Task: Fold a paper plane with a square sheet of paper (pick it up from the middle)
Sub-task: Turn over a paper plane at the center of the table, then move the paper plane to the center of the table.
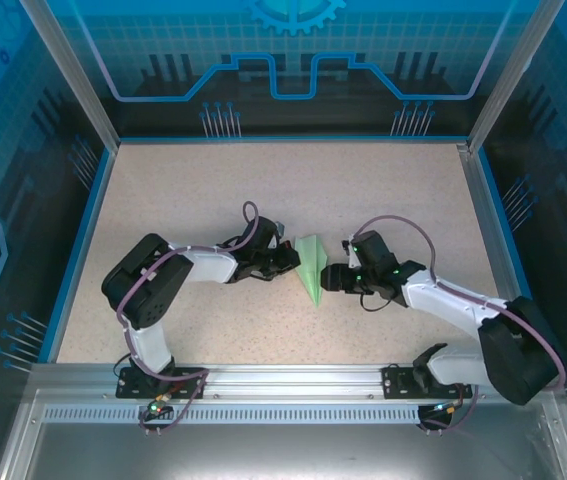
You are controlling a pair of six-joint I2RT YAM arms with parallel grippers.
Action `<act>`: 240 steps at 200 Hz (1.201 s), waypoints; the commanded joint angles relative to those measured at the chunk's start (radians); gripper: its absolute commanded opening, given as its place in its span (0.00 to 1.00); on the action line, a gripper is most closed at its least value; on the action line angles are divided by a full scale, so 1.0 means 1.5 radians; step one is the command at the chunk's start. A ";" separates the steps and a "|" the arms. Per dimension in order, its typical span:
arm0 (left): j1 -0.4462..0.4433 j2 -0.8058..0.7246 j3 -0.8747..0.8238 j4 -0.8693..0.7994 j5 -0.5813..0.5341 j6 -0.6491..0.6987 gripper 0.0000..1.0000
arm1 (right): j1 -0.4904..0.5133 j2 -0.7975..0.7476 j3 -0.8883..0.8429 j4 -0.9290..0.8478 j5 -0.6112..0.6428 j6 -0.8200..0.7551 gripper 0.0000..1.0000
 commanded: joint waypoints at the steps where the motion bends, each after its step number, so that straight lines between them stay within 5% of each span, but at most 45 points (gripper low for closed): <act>1: 0.007 0.007 -0.012 0.014 0.008 -0.005 0.00 | 0.029 0.024 0.036 0.023 0.024 0.025 0.55; 162: 0.008 0.018 -0.006 0.005 0.019 0.002 0.00 | 0.076 0.169 0.128 0.006 0.040 0.037 0.47; 240: 0.007 0.019 -0.004 -0.002 0.018 0.002 0.00 | 0.079 0.132 0.122 -0.003 0.055 0.036 0.48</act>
